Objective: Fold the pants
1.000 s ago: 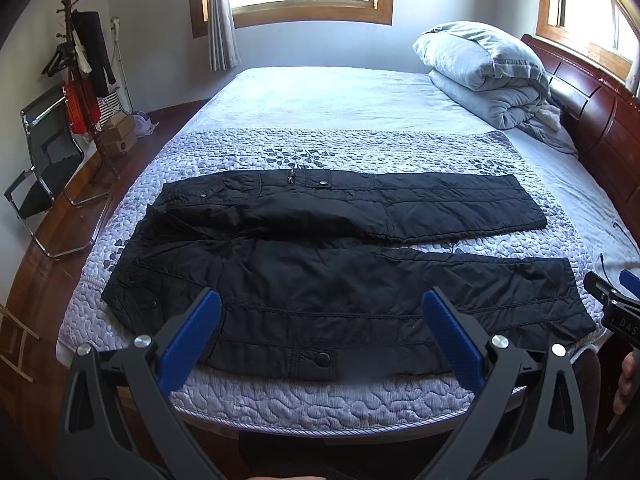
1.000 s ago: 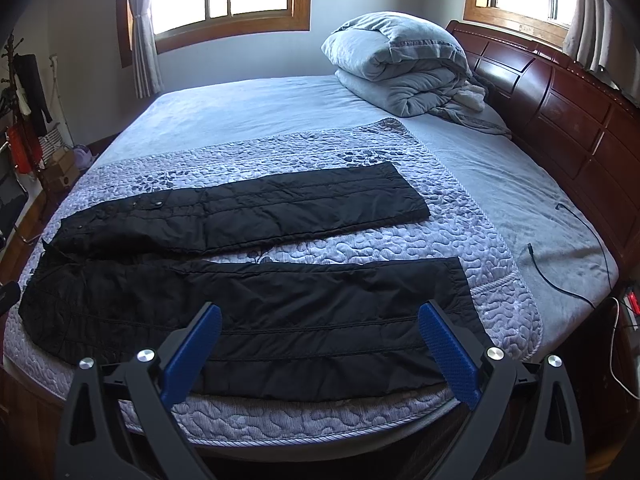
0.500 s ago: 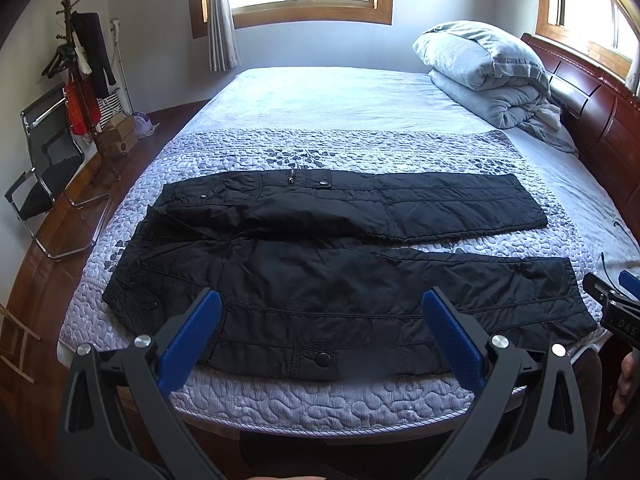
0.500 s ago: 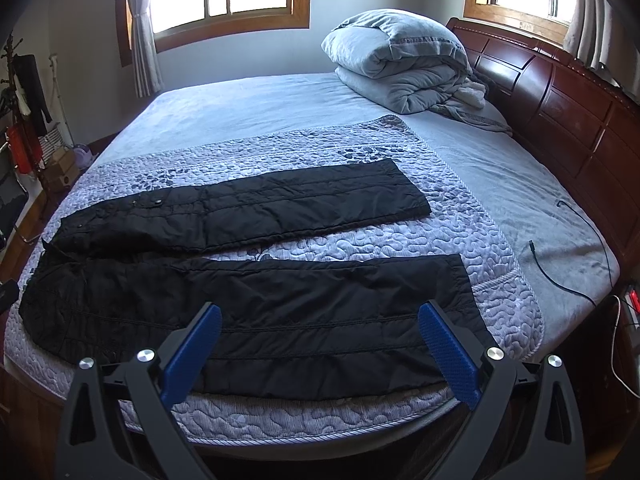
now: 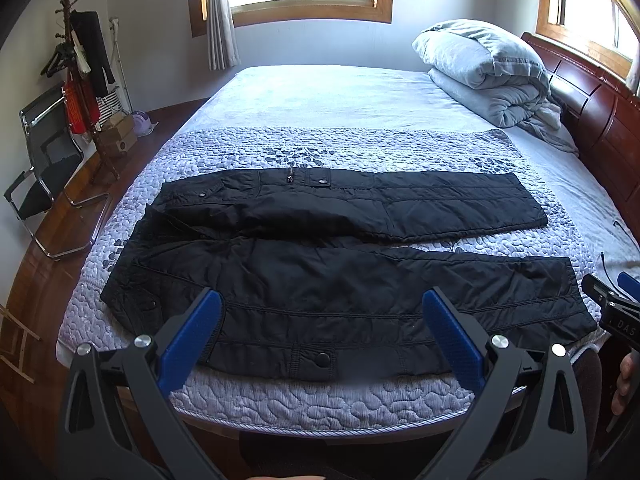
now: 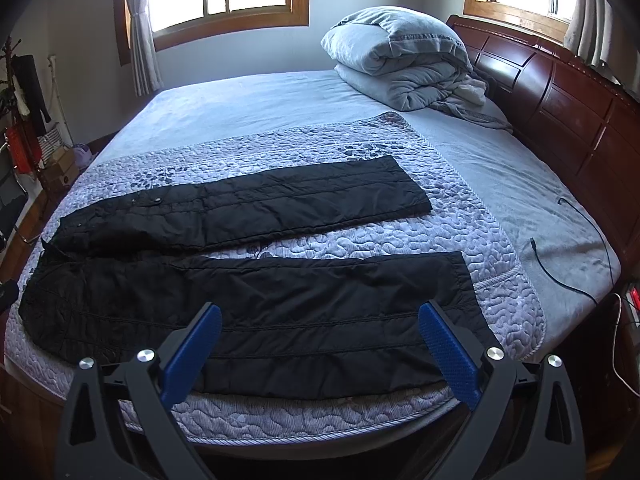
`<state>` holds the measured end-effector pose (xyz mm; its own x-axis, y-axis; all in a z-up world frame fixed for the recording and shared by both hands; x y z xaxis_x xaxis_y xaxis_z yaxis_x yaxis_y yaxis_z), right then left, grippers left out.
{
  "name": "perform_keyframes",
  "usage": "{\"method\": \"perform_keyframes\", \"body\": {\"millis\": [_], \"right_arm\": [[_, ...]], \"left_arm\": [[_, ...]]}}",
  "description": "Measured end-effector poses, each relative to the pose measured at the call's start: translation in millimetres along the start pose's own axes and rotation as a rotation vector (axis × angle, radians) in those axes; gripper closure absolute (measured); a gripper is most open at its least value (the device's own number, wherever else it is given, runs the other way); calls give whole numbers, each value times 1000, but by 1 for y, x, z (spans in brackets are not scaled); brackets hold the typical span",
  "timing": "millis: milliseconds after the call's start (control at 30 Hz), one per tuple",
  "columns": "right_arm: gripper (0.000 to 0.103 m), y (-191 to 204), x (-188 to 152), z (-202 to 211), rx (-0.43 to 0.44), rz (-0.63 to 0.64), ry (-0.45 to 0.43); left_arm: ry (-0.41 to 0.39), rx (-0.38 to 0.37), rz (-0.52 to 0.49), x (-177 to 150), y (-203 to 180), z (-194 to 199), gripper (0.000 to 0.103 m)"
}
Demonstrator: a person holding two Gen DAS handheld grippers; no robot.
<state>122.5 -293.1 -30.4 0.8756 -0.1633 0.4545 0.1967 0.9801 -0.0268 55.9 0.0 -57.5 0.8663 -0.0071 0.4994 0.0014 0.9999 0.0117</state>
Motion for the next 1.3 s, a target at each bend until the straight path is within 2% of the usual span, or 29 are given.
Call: {"method": "perform_keyframes", "body": {"millis": [1067, 1300], "right_arm": [[3, 1, 2, -1, 10, -1, 2], [3, 4, 3, -2, 76, -13, 18]], "left_arm": [[-20, -11, -5, 1, -4, 4, 2], [-55, -41, -19, 6, -11, 10, 3]]}}
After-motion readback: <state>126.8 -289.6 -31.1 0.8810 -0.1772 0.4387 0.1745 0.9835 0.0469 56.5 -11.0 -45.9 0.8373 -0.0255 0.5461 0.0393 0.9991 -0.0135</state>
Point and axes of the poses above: each gripper's, at about its wrist camera, not at the fingertips, and z roughly against the way its jaws point, y to its left, x to its top, the point moved 8 cm from there along -z, roughly the way its jaws point, and after that the axes turned 12 degrees about y, right-handed, at the moved point
